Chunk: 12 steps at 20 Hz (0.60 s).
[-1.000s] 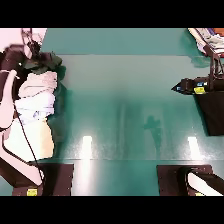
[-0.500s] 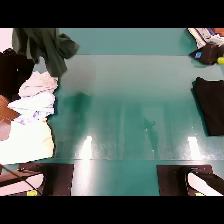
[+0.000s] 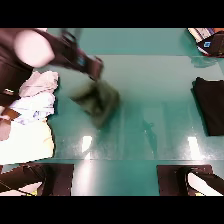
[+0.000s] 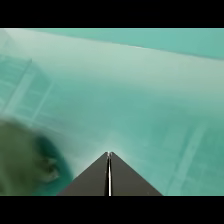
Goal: Fold the shirts.
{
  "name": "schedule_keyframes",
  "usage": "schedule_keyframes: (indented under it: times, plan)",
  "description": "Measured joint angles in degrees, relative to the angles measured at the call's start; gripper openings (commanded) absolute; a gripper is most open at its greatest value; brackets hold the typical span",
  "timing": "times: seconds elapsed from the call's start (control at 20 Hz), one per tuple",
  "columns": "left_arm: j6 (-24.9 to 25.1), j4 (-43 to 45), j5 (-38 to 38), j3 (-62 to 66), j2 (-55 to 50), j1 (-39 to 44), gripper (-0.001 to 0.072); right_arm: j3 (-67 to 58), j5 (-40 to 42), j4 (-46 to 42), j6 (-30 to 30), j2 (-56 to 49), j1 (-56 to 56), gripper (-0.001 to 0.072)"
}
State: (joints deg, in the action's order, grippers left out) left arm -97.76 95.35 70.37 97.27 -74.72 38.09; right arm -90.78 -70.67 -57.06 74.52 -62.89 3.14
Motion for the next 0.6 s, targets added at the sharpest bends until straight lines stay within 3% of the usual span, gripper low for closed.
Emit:
schedule_keyframes:
  times: [0.4, 0.6]
  plan:
    - [-0.70, 3.23, 9.86, -9.60, -0.28, -6.34, 0.0606, -0.17, -2.84, -0.02, -0.04, 0.00, 0.00, 0.0018]
    - [-2.29, -1.22, 6.78, -21.84, 1.27, -8.17, 0.0606, -0.17, -3.26, 0.00, -0.04, 0.00, 0.00, 0.0018]
